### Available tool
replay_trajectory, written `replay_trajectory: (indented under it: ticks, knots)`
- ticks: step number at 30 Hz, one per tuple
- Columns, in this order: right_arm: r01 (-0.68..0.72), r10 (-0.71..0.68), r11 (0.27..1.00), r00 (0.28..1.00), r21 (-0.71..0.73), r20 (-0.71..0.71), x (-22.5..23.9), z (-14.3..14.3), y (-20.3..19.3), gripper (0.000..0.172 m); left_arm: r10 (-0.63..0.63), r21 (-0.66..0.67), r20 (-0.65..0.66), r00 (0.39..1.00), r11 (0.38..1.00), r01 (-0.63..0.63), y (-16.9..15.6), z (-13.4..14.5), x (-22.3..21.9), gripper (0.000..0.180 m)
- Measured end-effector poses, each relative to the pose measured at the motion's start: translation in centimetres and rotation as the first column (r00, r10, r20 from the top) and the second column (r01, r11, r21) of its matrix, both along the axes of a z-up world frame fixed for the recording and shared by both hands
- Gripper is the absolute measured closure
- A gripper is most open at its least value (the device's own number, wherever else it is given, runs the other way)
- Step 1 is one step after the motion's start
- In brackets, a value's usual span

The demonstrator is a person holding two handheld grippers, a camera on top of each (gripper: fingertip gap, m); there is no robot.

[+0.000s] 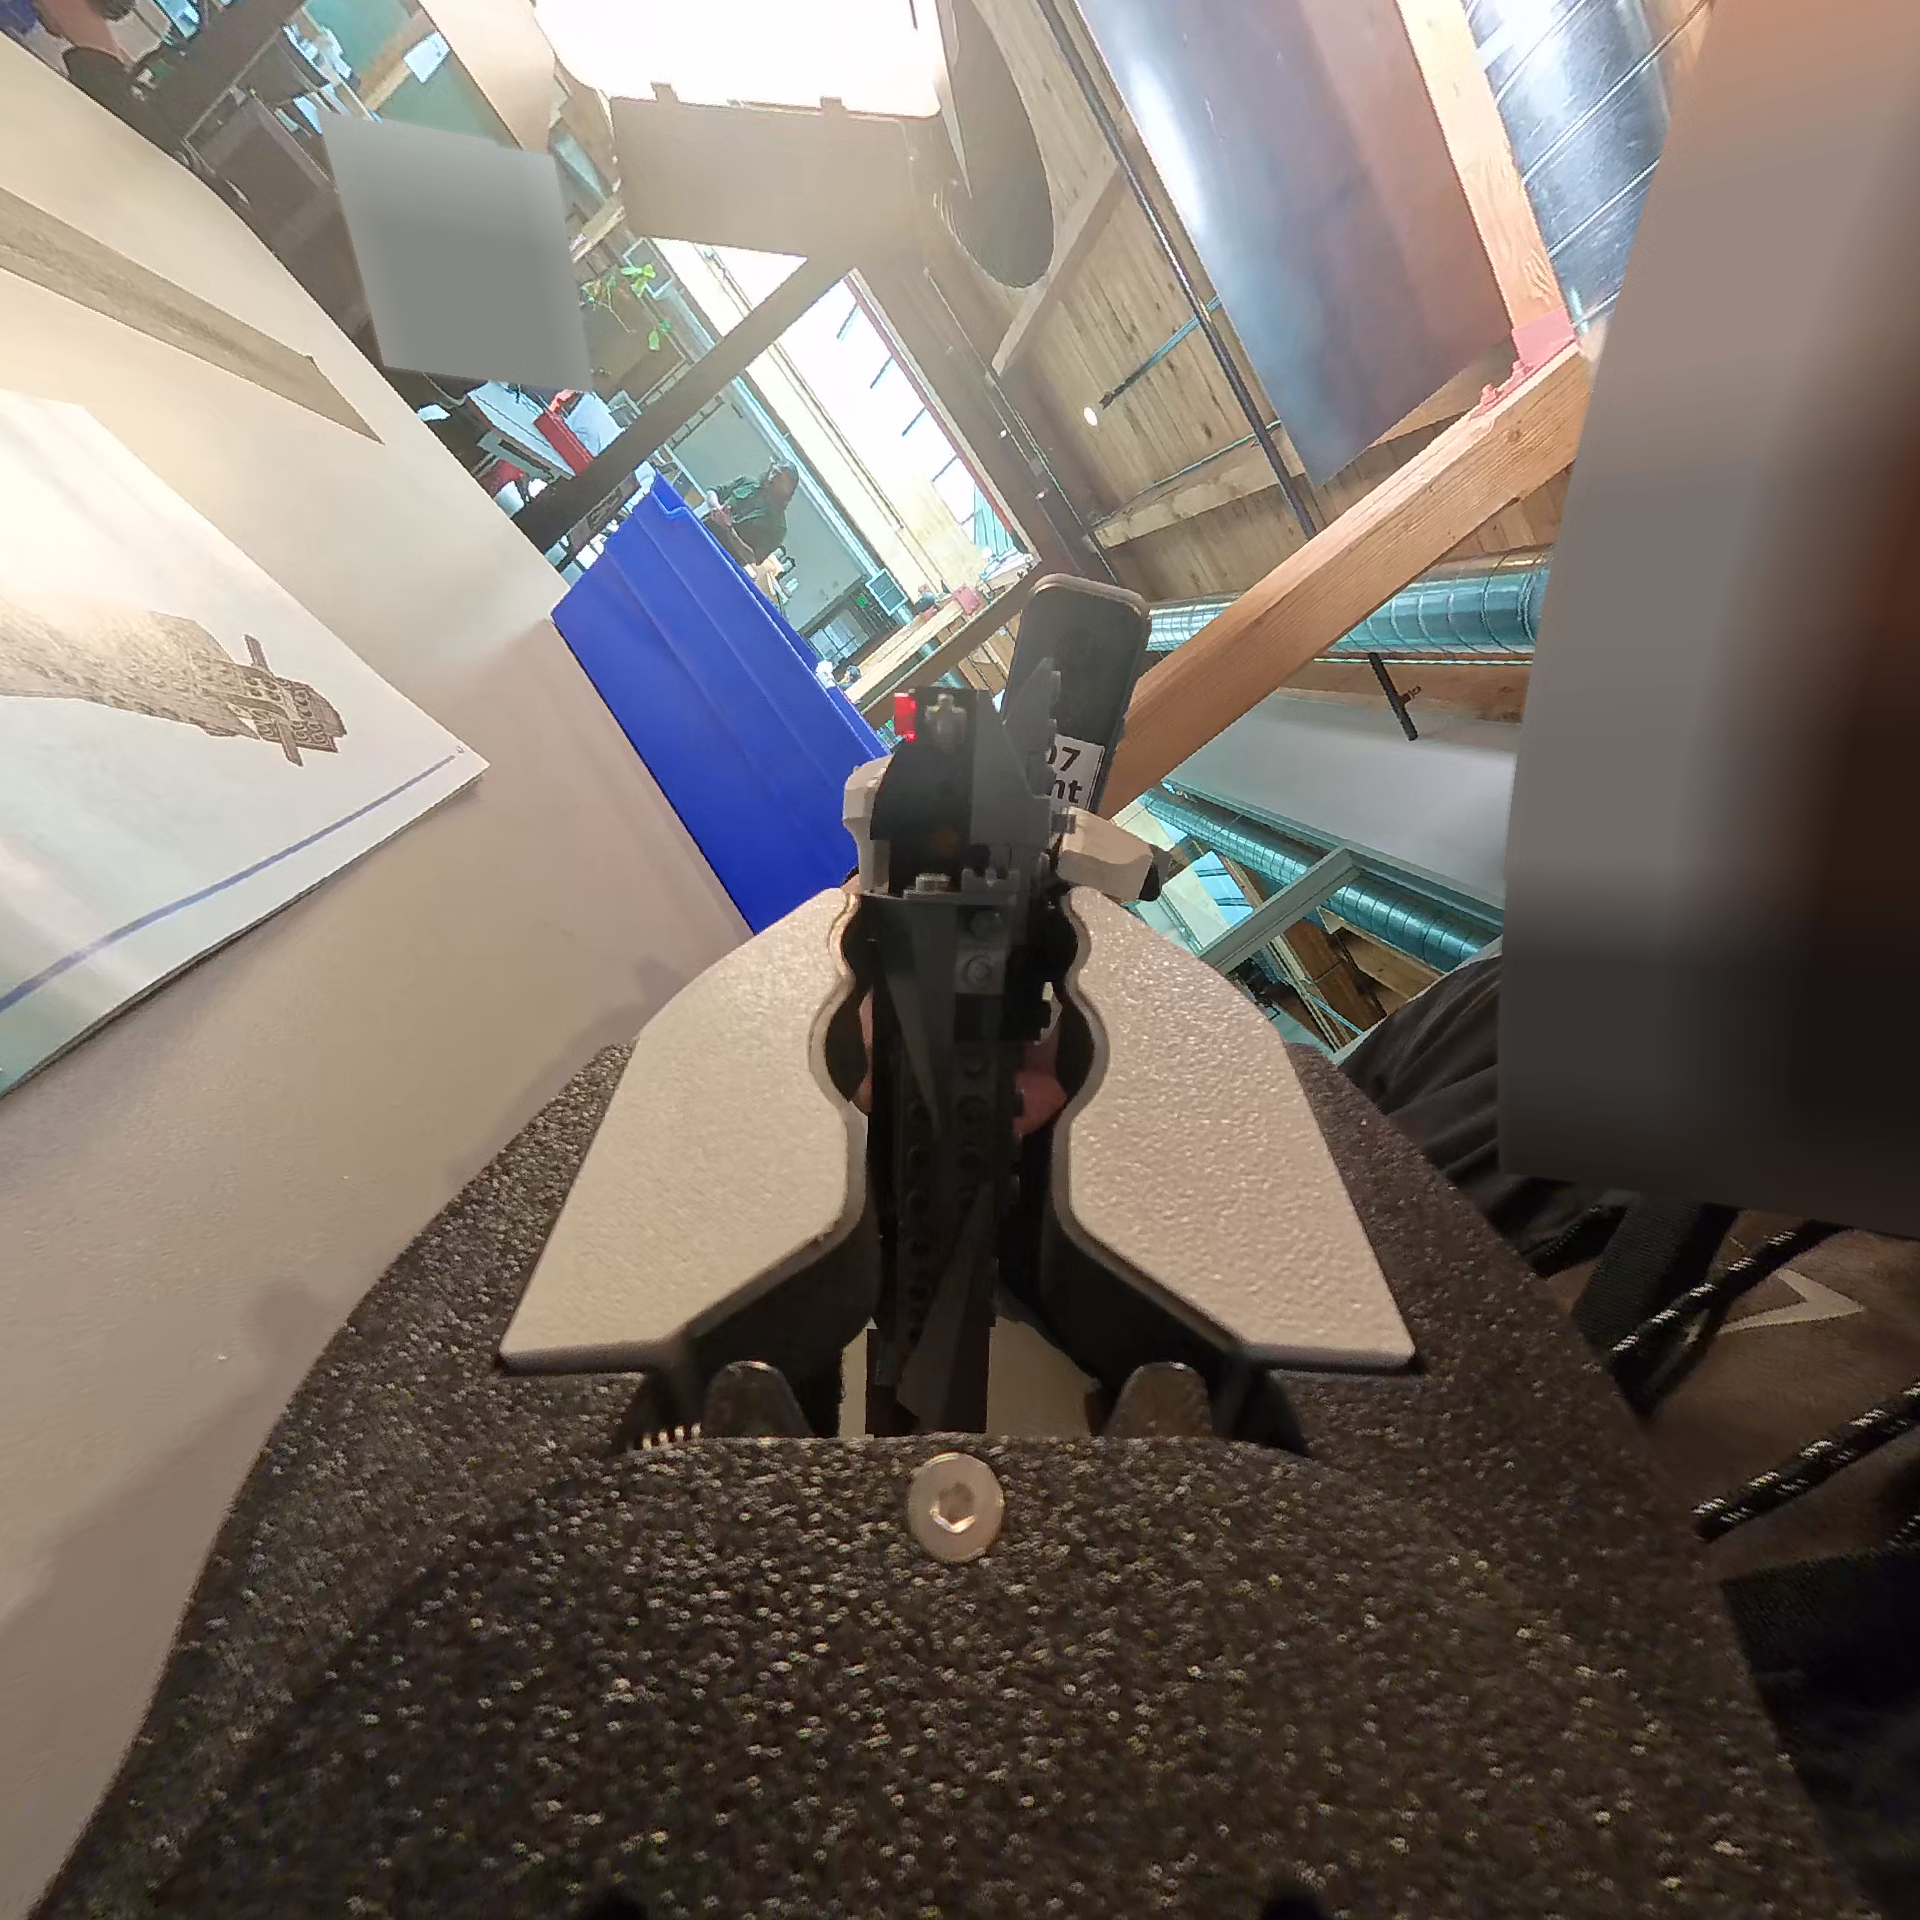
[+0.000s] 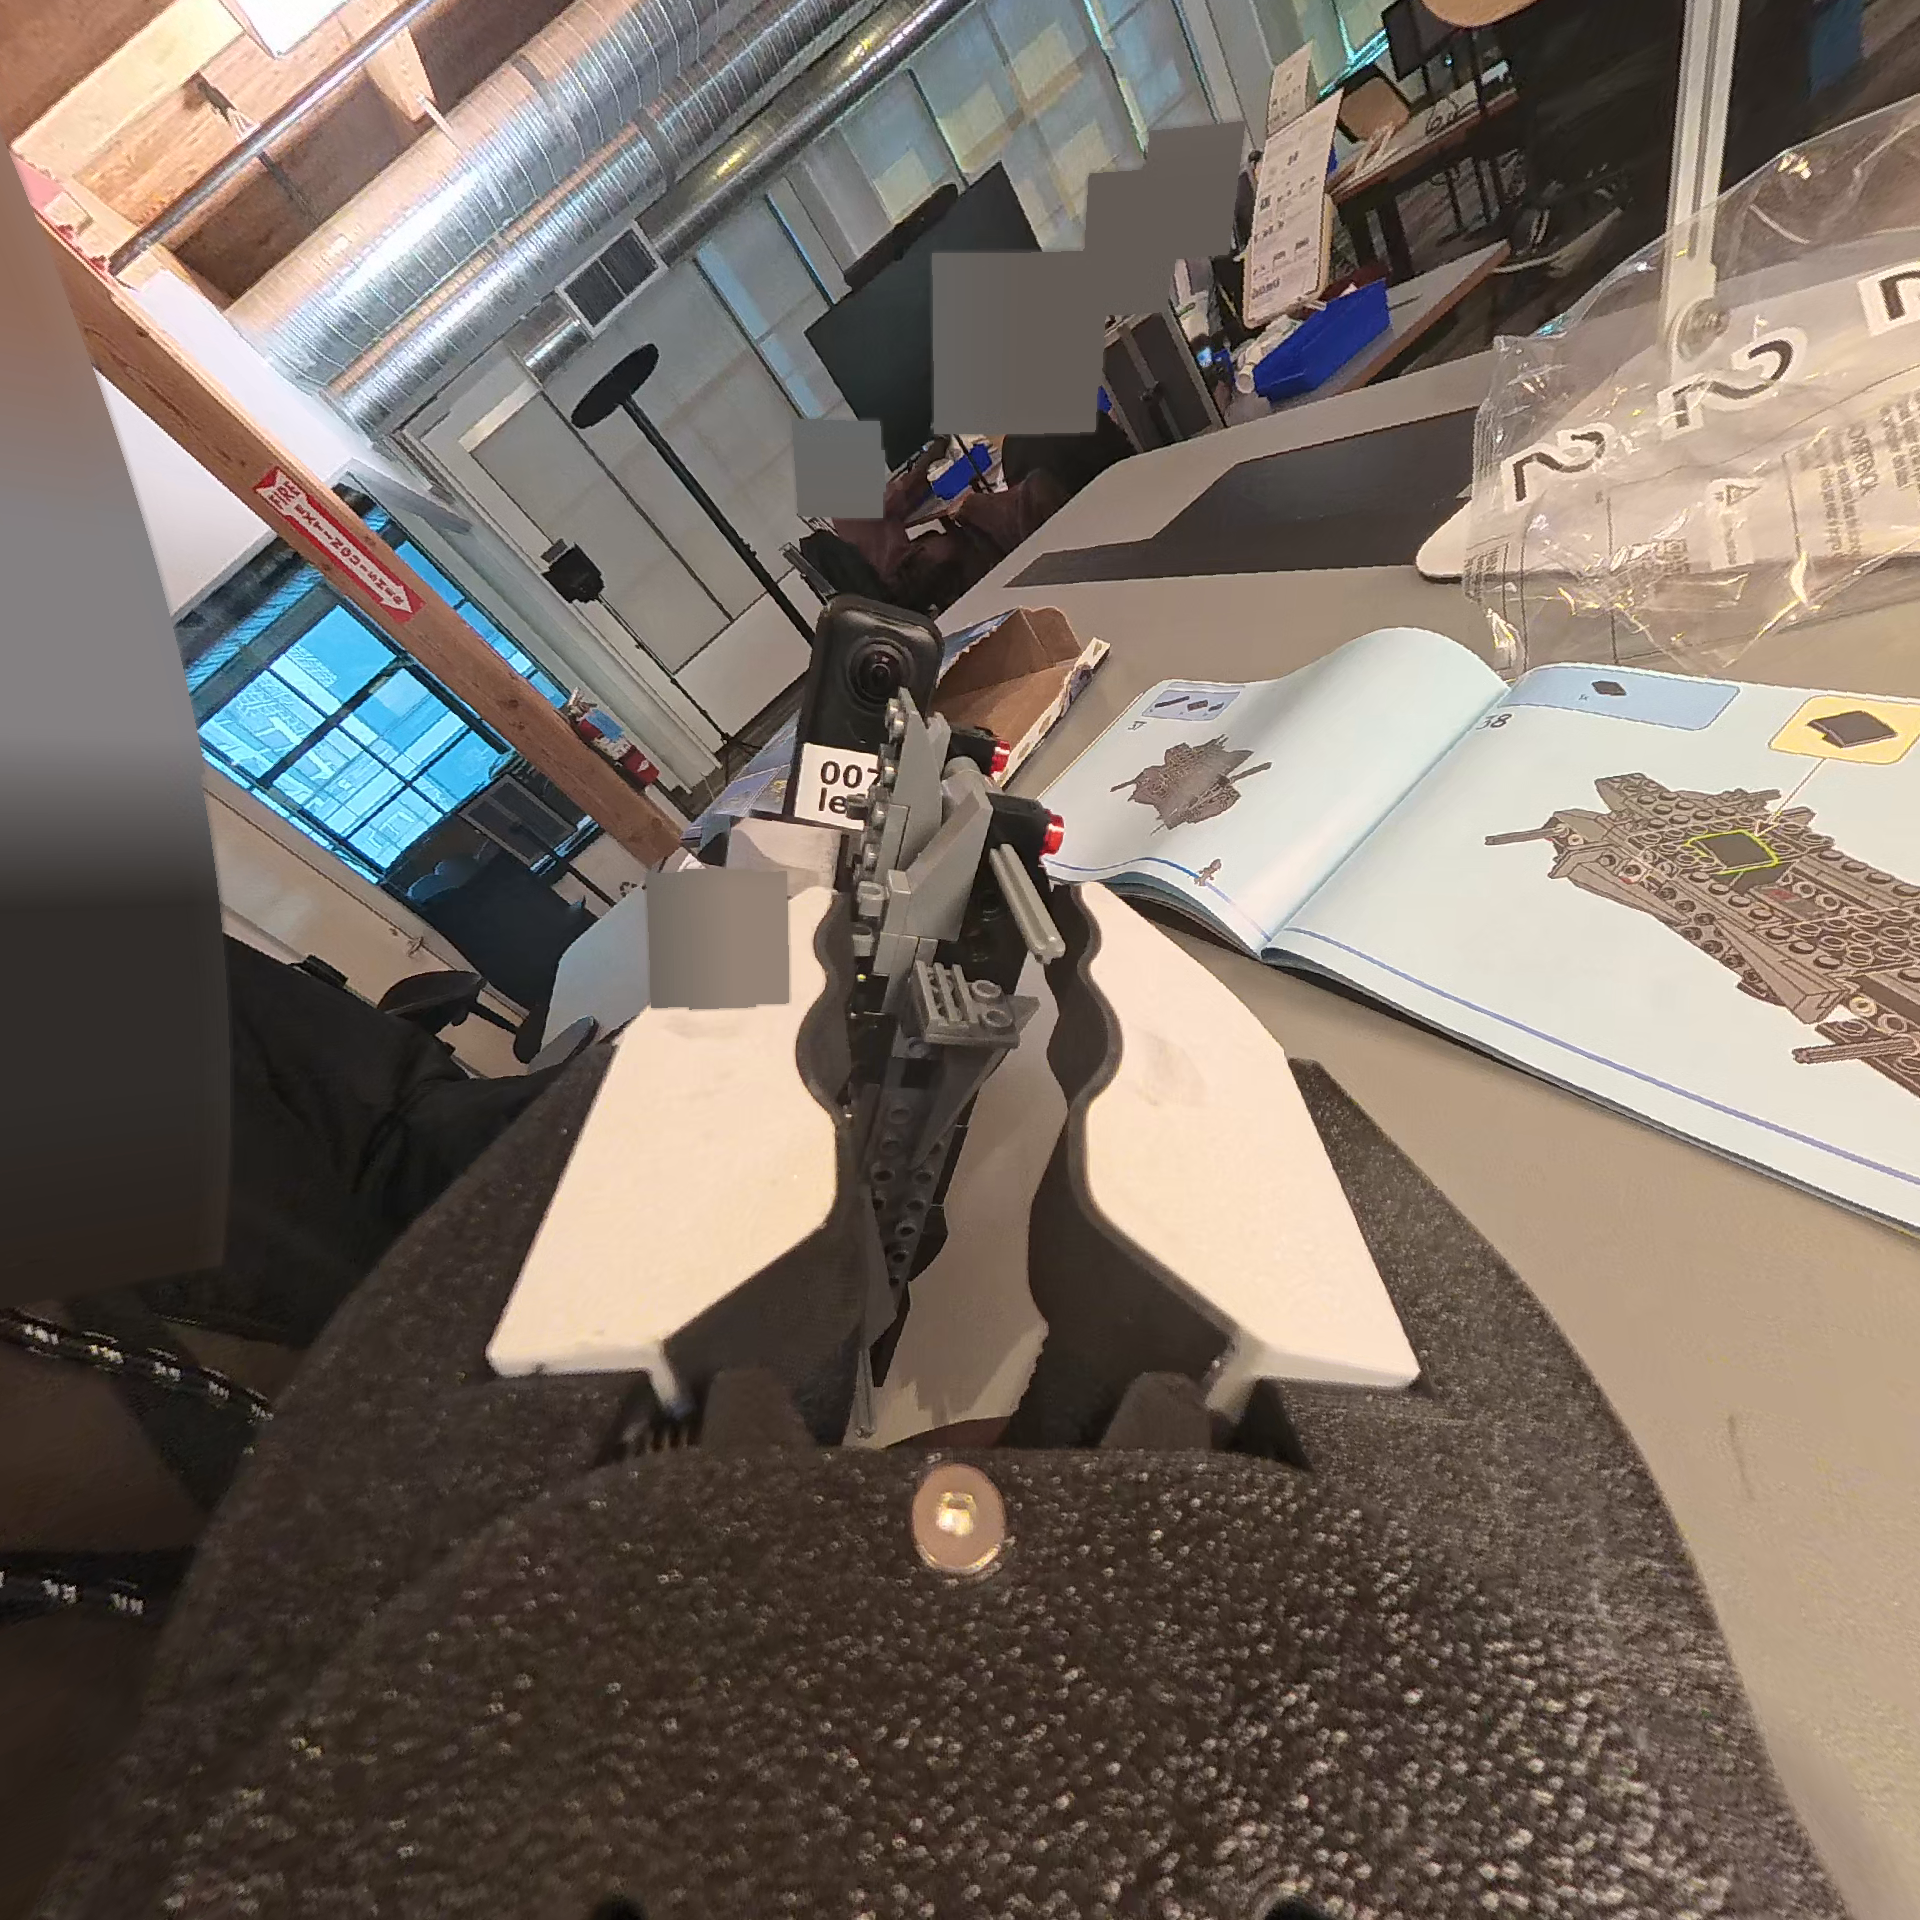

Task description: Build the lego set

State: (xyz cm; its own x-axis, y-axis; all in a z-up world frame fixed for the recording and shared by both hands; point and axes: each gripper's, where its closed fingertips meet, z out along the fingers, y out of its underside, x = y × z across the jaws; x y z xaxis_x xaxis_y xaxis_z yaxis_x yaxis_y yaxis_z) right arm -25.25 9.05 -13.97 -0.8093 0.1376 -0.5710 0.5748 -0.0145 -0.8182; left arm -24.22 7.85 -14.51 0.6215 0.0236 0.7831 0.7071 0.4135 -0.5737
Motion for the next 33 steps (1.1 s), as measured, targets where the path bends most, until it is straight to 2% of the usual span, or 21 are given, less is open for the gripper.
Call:
replay_trajectory:
  ticks: [17, 23, 25, 29, 33]
  knots:
    - [0.01, -0.01, 1.0, 1.0, 0.001, 0.009, -0.3, -0.3, -0.1, 0.135, 0.01, 0.002, 0.024, 1.0, 1.0, -0.01, -0.2, -0.2, -0.4, 0.147]
    - [0.047, -0.047, 0.999, 0.996, -0.005, 0.079, -1.1, -0.9, -0.2, 0.133, 0.047, 0.01, 0.078, 0.996, 0.999, -0.048, -0.6, -0.7, -1.2, 0.146]
    - [0.041, -0.041, 0.999, 0.996, 0.008, 0.085, -1.1, -1.0, -0.2, 0.125, 0.078, 0.037, 0.103, 0.992, 0.996, -0.082, -1.2, -0.6, -1.6, 0.147]
    - [0.038, -0.037, 0.999, 0.992, -0.006, 0.118, -1.1, -1.2, -0.4, 0.124, 0.107, 0.117, 0.154, 0.982, 0.985, -0.125, -2.5, -0.6, -2.3, 0.147]
    - [0.033, -0.03, 0.999, 0.99, -0.018, 0.134, -1.0, -1.5, -0.5, 0.125, 0.106, 0.108, 0.14, 0.984, 0.987, -0.121, -2.3, -0.5, -2.2, 0.146]
